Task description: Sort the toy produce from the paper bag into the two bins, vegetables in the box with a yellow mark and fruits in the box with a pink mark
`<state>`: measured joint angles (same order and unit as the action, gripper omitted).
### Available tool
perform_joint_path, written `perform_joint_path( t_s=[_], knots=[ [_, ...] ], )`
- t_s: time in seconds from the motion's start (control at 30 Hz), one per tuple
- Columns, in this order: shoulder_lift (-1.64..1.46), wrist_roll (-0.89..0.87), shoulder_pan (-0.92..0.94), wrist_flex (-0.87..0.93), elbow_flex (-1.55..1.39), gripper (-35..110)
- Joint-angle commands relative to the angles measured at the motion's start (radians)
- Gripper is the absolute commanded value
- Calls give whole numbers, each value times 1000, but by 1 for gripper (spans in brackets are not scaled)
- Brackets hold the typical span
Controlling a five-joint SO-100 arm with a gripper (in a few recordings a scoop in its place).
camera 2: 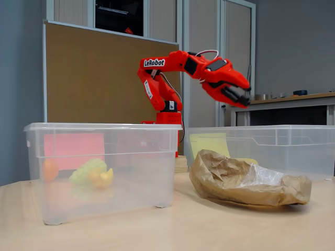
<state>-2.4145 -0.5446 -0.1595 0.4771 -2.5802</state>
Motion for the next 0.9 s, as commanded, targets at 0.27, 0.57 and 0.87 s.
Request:
perform_joint_path(
  t_s=[0.27,0.57,0.87],
  knots=[
    [-387,147,190,61,-288,18],
    [-810,196,202,212,-506,18],
    [-911,224,94,287,-561,25]
  ],
)
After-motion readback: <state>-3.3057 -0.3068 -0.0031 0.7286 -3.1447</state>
